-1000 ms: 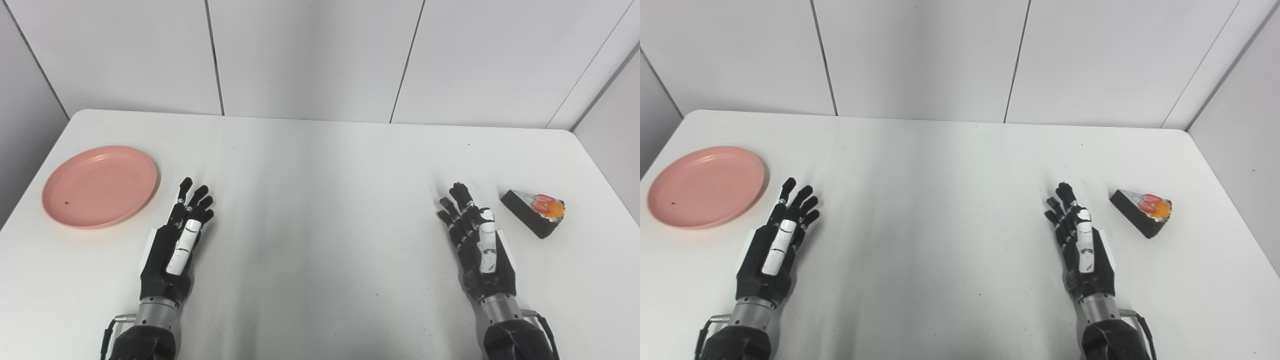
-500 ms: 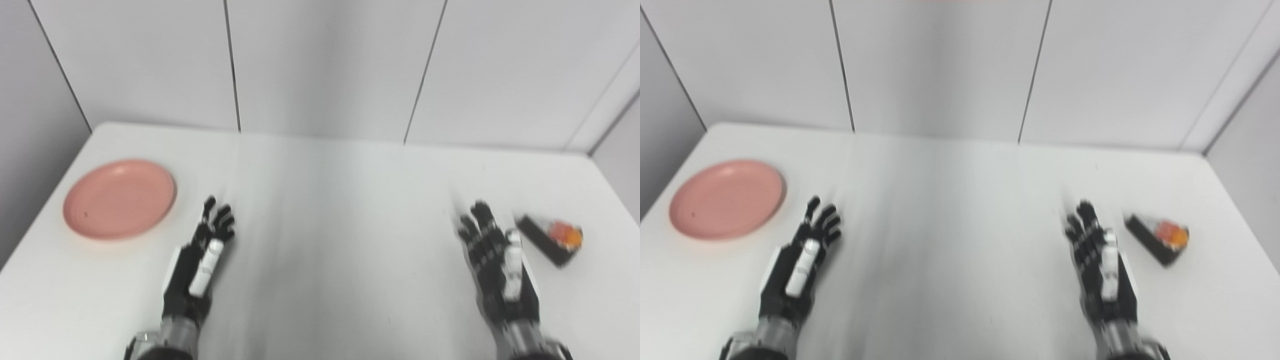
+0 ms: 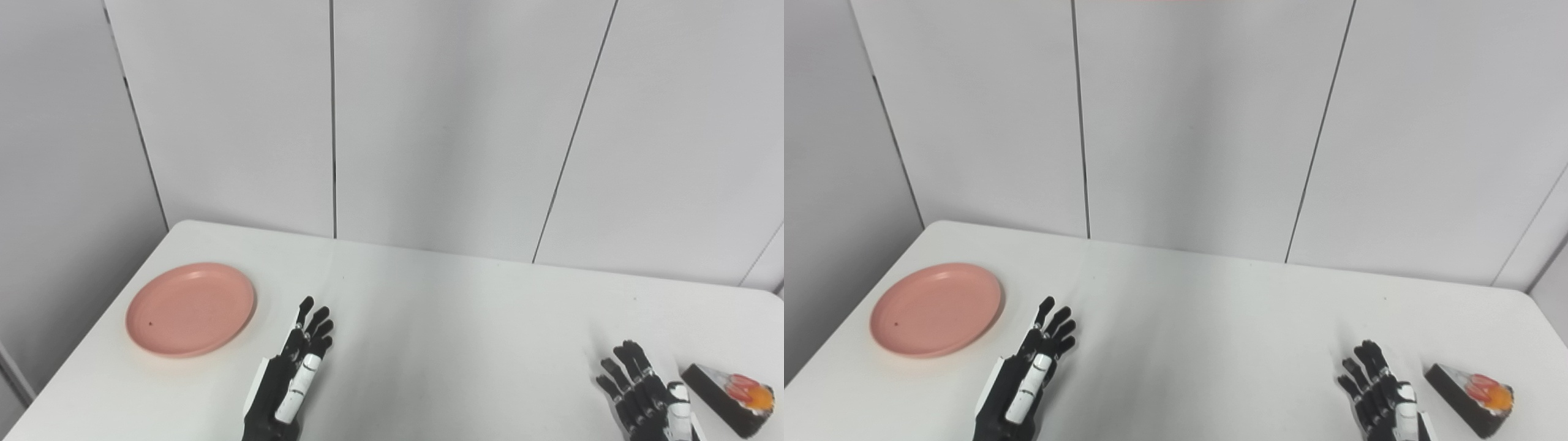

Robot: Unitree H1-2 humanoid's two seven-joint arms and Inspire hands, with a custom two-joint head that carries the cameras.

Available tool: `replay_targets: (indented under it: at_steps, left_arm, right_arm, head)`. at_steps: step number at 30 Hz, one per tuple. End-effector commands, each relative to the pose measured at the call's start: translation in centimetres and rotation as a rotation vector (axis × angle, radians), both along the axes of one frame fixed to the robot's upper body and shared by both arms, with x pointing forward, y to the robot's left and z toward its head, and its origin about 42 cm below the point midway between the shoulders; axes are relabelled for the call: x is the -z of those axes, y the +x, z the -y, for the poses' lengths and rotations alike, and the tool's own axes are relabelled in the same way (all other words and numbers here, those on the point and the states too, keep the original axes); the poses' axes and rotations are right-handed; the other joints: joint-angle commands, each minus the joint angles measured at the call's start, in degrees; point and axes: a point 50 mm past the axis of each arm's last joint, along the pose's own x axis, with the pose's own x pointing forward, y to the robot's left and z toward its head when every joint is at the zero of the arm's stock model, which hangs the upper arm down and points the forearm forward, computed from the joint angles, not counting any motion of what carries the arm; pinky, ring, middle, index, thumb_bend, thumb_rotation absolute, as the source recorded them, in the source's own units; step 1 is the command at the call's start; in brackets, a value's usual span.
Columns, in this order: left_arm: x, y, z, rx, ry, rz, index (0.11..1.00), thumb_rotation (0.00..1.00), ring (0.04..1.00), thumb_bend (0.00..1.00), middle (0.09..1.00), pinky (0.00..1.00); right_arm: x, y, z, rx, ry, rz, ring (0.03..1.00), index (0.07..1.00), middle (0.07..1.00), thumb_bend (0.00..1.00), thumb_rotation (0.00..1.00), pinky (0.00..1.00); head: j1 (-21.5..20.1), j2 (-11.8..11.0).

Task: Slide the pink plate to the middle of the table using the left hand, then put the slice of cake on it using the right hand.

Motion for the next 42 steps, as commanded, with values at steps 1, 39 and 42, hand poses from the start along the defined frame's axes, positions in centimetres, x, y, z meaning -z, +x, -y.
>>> replay_targets:
  at_steps: [1,39,42]
  left_arm:
    - [1.1,-0.4,0.2,-0.003,0.011,-0.009,1.0,0.76,0.938,0.62,0.951,0.92]
    - [-16.3,5.6,-11.8,-0.224,-0.02,0.341,0.802,0.74,0.869,0.9,0.862,0.79]
    - [-17.6,6.1,-13.6,-0.27,0.011,0.35,0.799,0.78,0.848,0.9,0.841,0.78]
  right_arm:
    - [1.7,-0.9,0.8,0.004,0.015,-0.043,0.933,0.935,0.951,0.84,0.96,0.93]
    - [-0.7,-2.3,-2.5,0.027,-0.003,-0.026,0.921,0.929,0.931,0.73,0.95,0.93]
    - [-0.6,-2.3,-2.5,0.024,0.0,-0.031,0.927,0.93,0.93,0.73,0.95,0.94]
  head:
    - [-0.09,0.01]
    - [-4.88,5.25]
    - [-4.75,5.15]
